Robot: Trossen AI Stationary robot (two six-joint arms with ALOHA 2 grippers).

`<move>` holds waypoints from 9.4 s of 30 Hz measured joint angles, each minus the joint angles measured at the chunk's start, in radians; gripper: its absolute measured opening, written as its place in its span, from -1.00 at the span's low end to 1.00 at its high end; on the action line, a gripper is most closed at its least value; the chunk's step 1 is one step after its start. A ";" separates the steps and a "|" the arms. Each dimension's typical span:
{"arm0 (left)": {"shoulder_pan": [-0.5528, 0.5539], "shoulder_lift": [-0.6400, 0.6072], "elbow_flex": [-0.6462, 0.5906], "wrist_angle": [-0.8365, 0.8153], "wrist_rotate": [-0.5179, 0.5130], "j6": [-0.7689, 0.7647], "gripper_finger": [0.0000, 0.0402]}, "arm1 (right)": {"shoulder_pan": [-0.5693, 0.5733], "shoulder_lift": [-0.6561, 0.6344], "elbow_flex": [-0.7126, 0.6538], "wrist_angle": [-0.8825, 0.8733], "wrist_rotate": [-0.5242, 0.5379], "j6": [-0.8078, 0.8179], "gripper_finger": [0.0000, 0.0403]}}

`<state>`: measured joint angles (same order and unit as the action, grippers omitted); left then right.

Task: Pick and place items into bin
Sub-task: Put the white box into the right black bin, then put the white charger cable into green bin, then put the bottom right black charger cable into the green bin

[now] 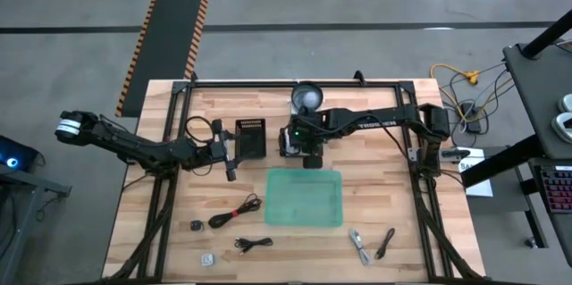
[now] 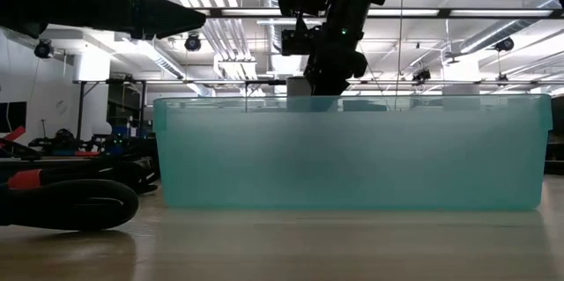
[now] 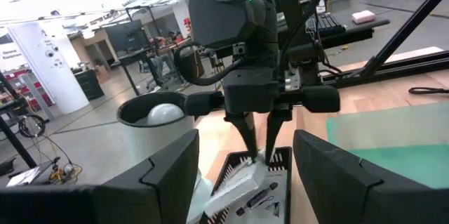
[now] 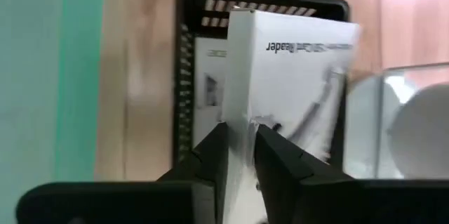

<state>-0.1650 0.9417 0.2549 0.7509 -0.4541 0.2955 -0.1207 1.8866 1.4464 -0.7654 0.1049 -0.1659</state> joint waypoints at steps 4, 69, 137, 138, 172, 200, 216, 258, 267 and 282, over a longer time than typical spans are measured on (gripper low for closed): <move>0.000 0.000 0.000 0.000 0.000 0.000 0.07 | 0.000 0.000 0.000 0.000 0.002 0.001 -0.62; 0.000 0.000 0.000 0.001 0.000 0.000 0.07 | 1.043 0.062 0.062 -0.433 -0.081 2.491 -0.38; 0.000 0.000 0.000 0.000 0.000 0.001 0.07 | 0.985 0.169 0.118 -0.164 0.263 1.519 -0.93; 0.000 0.000 0.000 0.000 0.000 0.001 0.07 | 0.981 0.161 0.123 -0.166 0.321 1.471 -0.93; 0.000 0.000 0.000 0.001 0.000 0.009 0.07 | 0.410 -0.040 -0.065 -0.249 0.124 0.501 -0.81; 0.000 0.000 0.000 -0.001 0.000 0.004 0.07 | 0.547 -0.159 -0.066 -0.364 -0.317 0.842 -0.39; 0.000 0.003 0.000 -0.016 0.000 -0.005 0.07 | 0.948 -0.150 -0.103 -0.319 -0.307 1.098 -0.42; 0.000 0.118 0.003 0.064 0.000 0.000 0.07 | 1.089 -0.151 -0.491 0.086 -0.182 1.011 -0.27; 0.000 0.117 0.004 0.064 0.000 0.000 0.07 | 1.088 -0.150 -0.475 0.070 -0.200 1.054 -0.77; 0.000 0.118 0.004 0.064 0.000 0.000 0.07 | 1.058 -0.160 -0.320 0.064 0.525 0.995 -0.93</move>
<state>-0.1653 1.0595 0.2588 0.8150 -0.4541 0.2955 0.9375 1.7266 1.1264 -0.7012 0.6298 0.8294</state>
